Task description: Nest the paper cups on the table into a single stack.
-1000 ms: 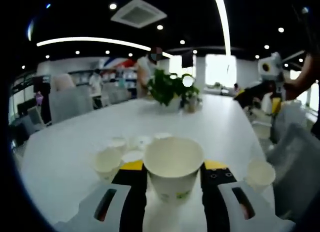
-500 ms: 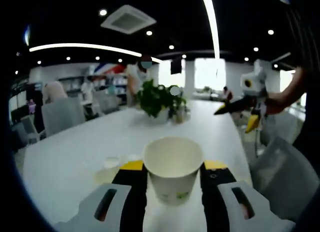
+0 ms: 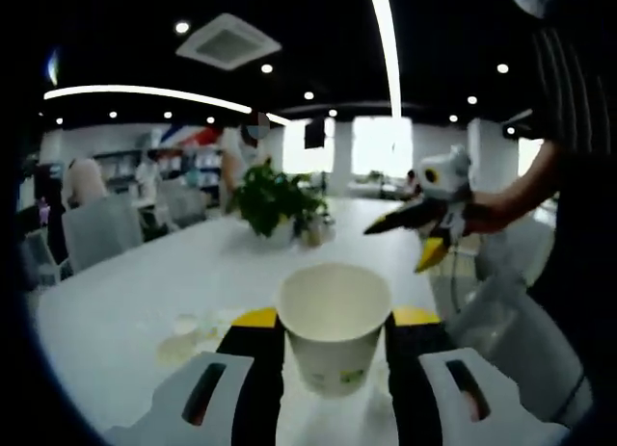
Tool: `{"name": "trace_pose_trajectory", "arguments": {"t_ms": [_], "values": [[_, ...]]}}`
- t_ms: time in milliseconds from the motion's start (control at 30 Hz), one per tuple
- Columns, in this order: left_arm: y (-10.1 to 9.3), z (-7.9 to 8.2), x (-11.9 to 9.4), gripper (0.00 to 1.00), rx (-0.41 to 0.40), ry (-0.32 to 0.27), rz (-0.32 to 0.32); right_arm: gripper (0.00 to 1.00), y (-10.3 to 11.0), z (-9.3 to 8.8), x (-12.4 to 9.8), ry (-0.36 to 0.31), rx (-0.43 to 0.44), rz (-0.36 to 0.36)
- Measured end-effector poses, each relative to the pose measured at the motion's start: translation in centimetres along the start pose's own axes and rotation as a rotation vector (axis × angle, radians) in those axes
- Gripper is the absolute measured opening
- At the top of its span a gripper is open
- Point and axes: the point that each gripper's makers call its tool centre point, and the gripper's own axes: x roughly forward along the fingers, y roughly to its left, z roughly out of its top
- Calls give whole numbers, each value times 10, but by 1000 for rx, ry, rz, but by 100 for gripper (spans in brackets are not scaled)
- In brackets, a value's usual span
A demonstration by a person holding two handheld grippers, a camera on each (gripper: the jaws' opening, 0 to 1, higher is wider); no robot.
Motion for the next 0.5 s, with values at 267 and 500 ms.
{"name": "trace_pose_trajectory", "arguments": {"t_ms": [267, 500], "values": [[-18, 4, 2, 40, 18, -2, -20, 92, -5, 1, -3, 4, -7, 0], [-27, 7, 6, 40, 30, -28, -39, 92, -6, 0, -7, -3, 4, -12]]}}
